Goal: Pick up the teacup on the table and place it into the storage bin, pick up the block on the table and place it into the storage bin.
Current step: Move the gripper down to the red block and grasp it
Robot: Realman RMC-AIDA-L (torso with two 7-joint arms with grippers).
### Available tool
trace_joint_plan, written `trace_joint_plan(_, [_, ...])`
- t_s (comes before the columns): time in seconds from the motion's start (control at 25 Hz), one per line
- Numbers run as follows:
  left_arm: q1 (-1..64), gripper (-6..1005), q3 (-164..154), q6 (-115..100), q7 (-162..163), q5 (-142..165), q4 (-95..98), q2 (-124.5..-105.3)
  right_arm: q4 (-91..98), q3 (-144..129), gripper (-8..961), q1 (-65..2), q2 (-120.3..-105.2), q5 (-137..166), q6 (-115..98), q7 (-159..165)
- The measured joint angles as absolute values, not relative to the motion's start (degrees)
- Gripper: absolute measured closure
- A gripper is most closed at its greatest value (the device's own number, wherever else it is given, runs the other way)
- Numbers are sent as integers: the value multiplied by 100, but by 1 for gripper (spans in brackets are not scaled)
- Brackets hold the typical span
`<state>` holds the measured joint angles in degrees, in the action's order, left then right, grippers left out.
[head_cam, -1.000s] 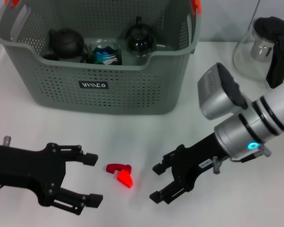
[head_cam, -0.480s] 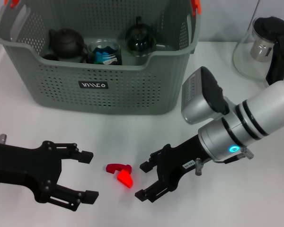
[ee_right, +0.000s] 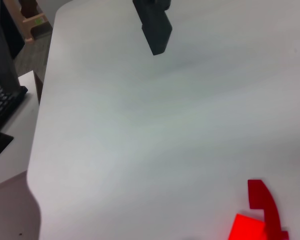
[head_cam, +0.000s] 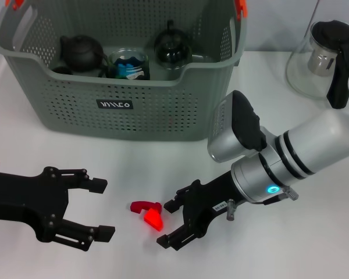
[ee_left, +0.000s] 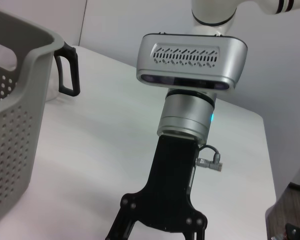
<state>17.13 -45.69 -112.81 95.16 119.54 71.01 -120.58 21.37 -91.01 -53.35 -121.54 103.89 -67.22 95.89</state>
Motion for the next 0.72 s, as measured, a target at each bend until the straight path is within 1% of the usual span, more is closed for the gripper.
trace_joint_plan(0.72, [1762,47,-4497,-11240,9537,11953,7102,-12041,2209,-9996,88,-5338,-12171,9486,-6283,9577])
